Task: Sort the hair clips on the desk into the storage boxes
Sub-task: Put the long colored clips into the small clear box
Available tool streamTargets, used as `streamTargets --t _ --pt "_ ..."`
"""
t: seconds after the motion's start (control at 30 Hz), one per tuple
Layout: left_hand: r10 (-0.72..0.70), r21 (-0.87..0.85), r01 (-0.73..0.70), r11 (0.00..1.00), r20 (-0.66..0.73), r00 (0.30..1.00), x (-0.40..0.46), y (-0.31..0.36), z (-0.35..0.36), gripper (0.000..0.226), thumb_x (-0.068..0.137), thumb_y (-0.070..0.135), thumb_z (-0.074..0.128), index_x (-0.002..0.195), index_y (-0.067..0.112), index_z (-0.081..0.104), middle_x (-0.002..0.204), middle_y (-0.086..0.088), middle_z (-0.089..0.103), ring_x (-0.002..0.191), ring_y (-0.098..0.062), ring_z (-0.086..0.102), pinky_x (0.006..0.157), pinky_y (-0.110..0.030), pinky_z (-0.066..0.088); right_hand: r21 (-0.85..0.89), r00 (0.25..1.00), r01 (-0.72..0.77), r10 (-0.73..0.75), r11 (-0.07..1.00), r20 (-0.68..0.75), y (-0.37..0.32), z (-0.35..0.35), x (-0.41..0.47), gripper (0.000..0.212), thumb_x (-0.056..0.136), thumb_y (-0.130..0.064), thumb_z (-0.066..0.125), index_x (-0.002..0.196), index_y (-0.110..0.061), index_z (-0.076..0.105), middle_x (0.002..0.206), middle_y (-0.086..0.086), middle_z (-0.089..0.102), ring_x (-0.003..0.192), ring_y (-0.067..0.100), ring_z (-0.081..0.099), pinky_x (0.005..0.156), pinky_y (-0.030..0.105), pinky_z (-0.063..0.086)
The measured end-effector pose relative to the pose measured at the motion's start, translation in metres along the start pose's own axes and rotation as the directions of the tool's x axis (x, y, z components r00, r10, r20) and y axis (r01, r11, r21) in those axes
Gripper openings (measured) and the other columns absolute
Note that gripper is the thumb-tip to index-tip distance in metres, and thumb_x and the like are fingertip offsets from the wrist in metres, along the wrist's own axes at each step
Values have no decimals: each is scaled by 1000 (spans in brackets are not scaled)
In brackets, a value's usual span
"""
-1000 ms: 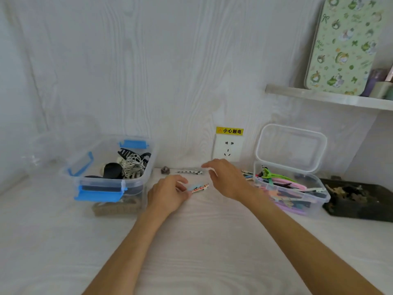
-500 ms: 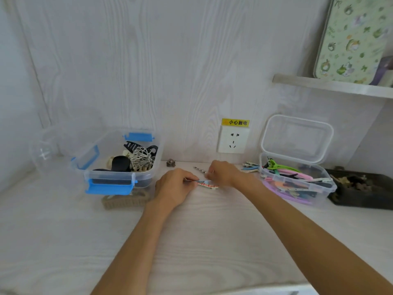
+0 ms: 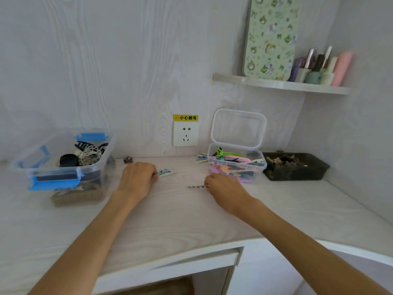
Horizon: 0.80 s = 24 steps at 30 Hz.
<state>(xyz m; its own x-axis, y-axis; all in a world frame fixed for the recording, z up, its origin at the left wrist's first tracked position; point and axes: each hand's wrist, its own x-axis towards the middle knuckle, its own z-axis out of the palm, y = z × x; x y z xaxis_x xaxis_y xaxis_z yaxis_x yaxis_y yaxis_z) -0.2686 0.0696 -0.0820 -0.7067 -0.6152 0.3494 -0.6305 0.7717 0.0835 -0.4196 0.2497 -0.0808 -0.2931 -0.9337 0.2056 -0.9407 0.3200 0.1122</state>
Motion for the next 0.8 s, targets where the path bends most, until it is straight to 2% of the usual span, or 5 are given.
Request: streamTargets --t 0.13,0.23,0.43,0.6,0.8 --pt "-20 -50 20 999 3 1000 -4 18 1 26 96 30 46 110 19 65 108 -4 66 102 -24 57 76 -34 42 140 998 -6 15 990 -62 12 -9 -21 22 94 -16 46 92 -12 68 98 8 66 95 27 60 75 36 46" --pt "-14 -190 9 982 -21 1000 2 32 -1 23 95 31 48 107 23 66 101 2 67 95 -20 58 69 -29 39 227 985 0 39 974 -166 25 -25 -36 21 93 -23 51 97 -18 71 100 4 67 95 24 60 74 34 45" --pt "109 -433 -157 887 -133 985 58 81 -25 21 94 32 51 104 23 67 95 6 68 81 -10 56 70 -28 42 351 854 -133 287 927 -433 93 -57 -15 17 89 -18 59 102 -17 69 100 1 67 94 23 61 76 35 49" --pt "306 -484 -309 819 -88 948 118 118 -26 21 92 34 54 105 24 68 98 9 68 86 -8 58 73 -26 43 434 877 -180 345 883 -336 128 -45 32 18 90 -18 56 104 -19 68 101 -2 65 95 18 59 73 25 42" --pt "507 -570 -297 766 253 824 142 124 -4 38 87 48 56 122 35 61 113 8 68 102 -10 61 85 -32 49 517 957 -221 286 827 -48 143 -37 46 29 85 -15 63 113 -24 66 109 -5 65 105 14 59 88 22 44"
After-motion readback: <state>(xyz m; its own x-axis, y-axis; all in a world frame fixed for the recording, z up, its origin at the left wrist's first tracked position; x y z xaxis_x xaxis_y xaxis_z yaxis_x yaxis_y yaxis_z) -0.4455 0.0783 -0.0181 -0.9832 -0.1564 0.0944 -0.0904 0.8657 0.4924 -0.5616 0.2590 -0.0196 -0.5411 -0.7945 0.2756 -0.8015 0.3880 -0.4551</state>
